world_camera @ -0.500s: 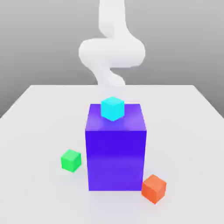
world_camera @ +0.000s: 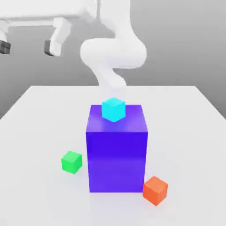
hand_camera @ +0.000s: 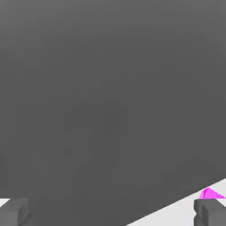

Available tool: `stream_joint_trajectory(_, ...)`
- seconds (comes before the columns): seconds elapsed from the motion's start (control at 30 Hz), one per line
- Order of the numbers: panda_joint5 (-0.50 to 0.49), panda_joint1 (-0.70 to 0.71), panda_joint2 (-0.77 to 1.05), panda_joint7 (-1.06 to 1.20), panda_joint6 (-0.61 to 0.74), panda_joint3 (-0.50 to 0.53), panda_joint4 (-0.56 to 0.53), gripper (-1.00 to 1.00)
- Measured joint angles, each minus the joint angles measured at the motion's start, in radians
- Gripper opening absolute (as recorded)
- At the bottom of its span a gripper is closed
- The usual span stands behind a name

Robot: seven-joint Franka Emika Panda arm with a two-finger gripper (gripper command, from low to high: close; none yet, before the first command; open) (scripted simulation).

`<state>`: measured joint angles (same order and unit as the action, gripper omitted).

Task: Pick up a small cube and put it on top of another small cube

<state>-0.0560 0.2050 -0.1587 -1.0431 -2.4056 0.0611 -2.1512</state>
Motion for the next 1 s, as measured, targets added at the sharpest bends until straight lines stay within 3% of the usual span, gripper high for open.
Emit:
stream_joint_trajectory(0.27,0.043,0.090,0.291,-0.063,-0.049,0.047,0.067,0.00)
stream_joint_trajectory(0.6,0.165,0.203,0.656,-0.098,-0.107,0.080,0.152,0.00)
stream_joint_trajectory(0.73,0.196,0.232,0.801,-0.089,-0.194,0.060,0.187,0.00)
stream_joint_trajectory(0.77,0.200,0.235,0.824,-0.087,-0.211,0.056,0.193,-1.00)
stream_joint_trajectory(1.0,0.203,0.235,0.823,-0.085,-0.210,0.057,0.193,-1.00)
